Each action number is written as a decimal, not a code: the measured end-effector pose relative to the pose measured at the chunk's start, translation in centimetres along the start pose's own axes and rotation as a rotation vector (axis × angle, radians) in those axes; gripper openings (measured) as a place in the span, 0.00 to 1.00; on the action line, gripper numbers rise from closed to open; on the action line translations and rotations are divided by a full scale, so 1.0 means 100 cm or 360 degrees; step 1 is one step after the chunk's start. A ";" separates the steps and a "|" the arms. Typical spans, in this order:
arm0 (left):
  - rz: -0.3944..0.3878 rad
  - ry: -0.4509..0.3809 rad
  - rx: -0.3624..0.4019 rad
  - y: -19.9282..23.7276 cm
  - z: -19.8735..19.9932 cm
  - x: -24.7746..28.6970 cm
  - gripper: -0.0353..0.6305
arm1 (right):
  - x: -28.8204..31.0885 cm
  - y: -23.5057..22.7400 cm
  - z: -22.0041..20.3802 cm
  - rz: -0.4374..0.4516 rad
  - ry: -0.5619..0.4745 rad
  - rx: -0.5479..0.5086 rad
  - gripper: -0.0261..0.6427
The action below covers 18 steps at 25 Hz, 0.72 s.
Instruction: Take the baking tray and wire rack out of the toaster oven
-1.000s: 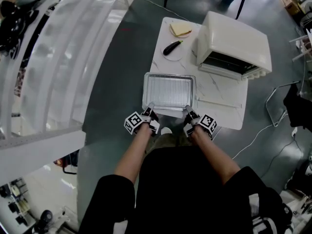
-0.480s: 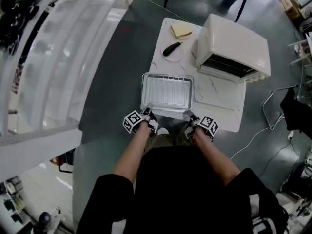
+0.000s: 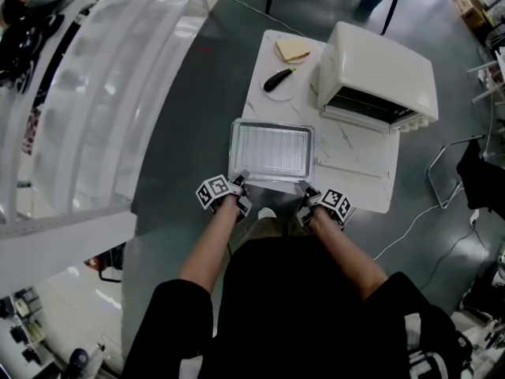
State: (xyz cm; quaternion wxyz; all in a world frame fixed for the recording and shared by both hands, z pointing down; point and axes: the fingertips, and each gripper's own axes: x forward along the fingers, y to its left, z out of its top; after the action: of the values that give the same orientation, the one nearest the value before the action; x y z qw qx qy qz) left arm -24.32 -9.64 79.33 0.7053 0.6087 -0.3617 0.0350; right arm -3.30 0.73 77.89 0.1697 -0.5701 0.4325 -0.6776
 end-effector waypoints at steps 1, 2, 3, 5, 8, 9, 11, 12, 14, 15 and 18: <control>0.0024 0.0013 0.0024 0.000 0.000 0.000 0.19 | 0.001 0.000 -0.001 0.0005 0.0012 0.0001 0.20; 0.0044 0.0023 0.0040 0.000 0.000 0.001 0.20 | 0.001 0.000 -0.002 0.0012 0.0022 0.0003 0.20; 0.0064 0.0034 0.0055 0.000 0.000 0.001 0.20 | 0.002 0.000 -0.003 0.0021 0.0030 0.0005 0.20; 0.0107 0.0067 0.0100 -0.001 0.001 0.002 0.22 | 0.004 0.002 -0.005 0.0036 0.0045 0.0011 0.19; 0.0148 0.0125 0.0171 -0.006 -0.001 0.002 0.27 | 0.005 0.003 -0.008 0.0051 0.0064 0.0026 0.19; 0.0153 0.0140 0.0179 -0.007 -0.003 0.003 0.27 | 0.004 0.003 -0.007 0.0052 0.0066 0.0028 0.19; 0.0165 0.0173 0.0202 -0.008 -0.005 0.005 0.28 | 0.005 0.003 -0.006 0.0056 0.0064 0.0033 0.19; 0.0177 0.0195 0.0225 -0.009 -0.005 0.005 0.28 | 0.006 0.003 -0.006 0.0060 0.0064 0.0039 0.19; 0.0205 0.0254 0.0290 -0.010 -0.007 0.004 0.29 | 0.008 0.004 -0.008 0.0063 0.0066 0.0048 0.19; 0.0218 0.0287 0.0324 -0.010 -0.008 0.004 0.30 | 0.008 0.004 -0.008 0.0061 0.0068 0.0050 0.19; 0.0255 0.0392 0.0434 -0.012 -0.012 0.005 0.33 | 0.010 0.004 -0.009 0.0052 0.0088 0.0056 0.19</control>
State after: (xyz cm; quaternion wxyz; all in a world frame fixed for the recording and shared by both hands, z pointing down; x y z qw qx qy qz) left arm -22.81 -9.04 78.61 0.6503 0.6589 -0.3118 0.2140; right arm -4.51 0.14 78.22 0.1788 -0.5411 0.4341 -0.6977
